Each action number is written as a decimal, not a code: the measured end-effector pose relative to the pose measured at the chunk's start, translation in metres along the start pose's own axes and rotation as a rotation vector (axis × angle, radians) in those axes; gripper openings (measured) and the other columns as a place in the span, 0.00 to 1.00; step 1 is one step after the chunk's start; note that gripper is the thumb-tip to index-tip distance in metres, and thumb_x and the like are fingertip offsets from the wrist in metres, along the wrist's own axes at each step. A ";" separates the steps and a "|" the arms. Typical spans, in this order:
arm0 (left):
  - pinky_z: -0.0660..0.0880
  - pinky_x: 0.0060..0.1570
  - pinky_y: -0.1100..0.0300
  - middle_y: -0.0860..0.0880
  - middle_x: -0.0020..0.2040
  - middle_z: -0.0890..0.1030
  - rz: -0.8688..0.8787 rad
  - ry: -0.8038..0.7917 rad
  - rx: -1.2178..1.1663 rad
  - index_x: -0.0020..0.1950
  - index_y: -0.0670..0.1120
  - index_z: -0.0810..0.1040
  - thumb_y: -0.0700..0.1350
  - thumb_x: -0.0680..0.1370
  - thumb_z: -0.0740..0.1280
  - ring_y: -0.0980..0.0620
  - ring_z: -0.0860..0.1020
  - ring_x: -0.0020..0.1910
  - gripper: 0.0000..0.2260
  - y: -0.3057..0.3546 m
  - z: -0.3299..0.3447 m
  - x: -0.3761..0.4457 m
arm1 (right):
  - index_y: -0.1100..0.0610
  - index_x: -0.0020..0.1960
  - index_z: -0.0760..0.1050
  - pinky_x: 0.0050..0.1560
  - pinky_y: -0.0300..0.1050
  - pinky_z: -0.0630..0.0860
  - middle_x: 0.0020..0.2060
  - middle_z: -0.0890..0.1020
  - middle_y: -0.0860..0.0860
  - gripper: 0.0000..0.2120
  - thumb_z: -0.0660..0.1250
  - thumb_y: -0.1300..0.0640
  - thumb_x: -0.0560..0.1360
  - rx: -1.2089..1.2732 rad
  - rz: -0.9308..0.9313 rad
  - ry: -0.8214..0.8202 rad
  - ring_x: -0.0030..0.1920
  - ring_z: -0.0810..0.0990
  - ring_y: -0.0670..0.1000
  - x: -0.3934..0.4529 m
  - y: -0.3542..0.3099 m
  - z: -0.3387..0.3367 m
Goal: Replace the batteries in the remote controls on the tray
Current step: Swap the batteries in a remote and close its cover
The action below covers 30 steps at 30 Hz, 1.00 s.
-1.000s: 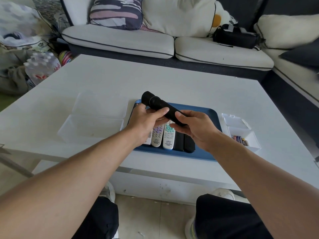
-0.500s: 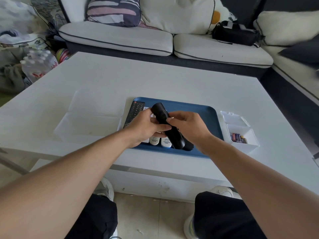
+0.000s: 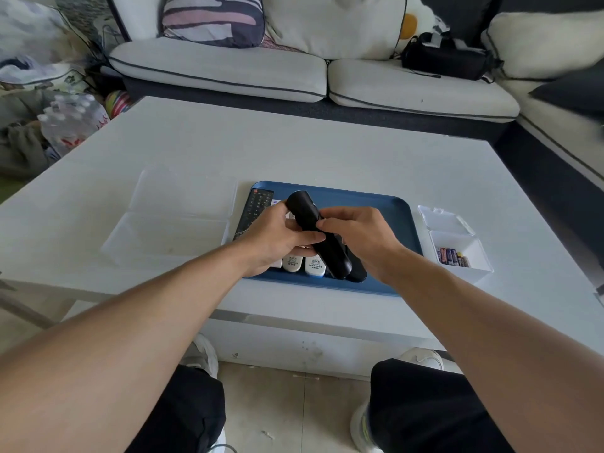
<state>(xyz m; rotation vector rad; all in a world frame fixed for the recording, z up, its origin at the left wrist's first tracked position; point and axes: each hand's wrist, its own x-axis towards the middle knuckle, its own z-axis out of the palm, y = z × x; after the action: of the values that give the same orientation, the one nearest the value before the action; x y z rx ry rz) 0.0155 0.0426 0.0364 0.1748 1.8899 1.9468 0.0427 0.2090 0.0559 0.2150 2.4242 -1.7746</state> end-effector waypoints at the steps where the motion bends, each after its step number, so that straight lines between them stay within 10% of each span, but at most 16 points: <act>1: 0.83 0.49 0.51 0.41 0.49 0.84 0.011 0.002 -0.008 0.65 0.40 0.72 0.32 0.74 0.73 0.45 0.85 0.51 0.21 0.001 0.000 0.001 | 0.47 0.50 0.86 0.58 0.50 0.81 0.44 0.87 0.45 0.08 0.73 0.57 0.74 0.006 -0.006 0.002 0.49 0.86 0.49 0.000 -0.001 0.001; 21: 0.83 0.50 0.53 0.37 0.52 0.85 0.010 0.006 -0.020 0.63 0.36 0.76 0.33 0.76 0.72 0.43 0.85 0.51 0.17 0.000 -0.008 0.003 | 0.46 0.49 0.87 0.43 0.38 0.82 0.41 0.87 0.45 0.07 0.72 0.55 0.75 0.050 0.045 0.103 0.44 0.86 0.47 -0.003 -0.013 0.013; 30: 0.83 0.47 0.55 0.38 0.50 0.85 0.006 0.065 0.019 0.61 0.36 0.75 0.34 0.74 0.75 0.46 0.86 0.48 0.18 -0.004 -0.003 0.003 | 0.49 0.30 0.82 0.32 0.40 0.75 0.26 0.77 0.46 0.12 0.69 0.55 0.71 -0.014 0.077 0.129 0.30 0.75 0.49 -0.001 -0.015 0.021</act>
<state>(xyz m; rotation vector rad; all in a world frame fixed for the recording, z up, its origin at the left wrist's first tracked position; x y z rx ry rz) 0.0123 0.0410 0.0317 0.1240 1.9518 1.9608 0.0415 0.1844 0.0635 0.4281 2.4768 -1.7613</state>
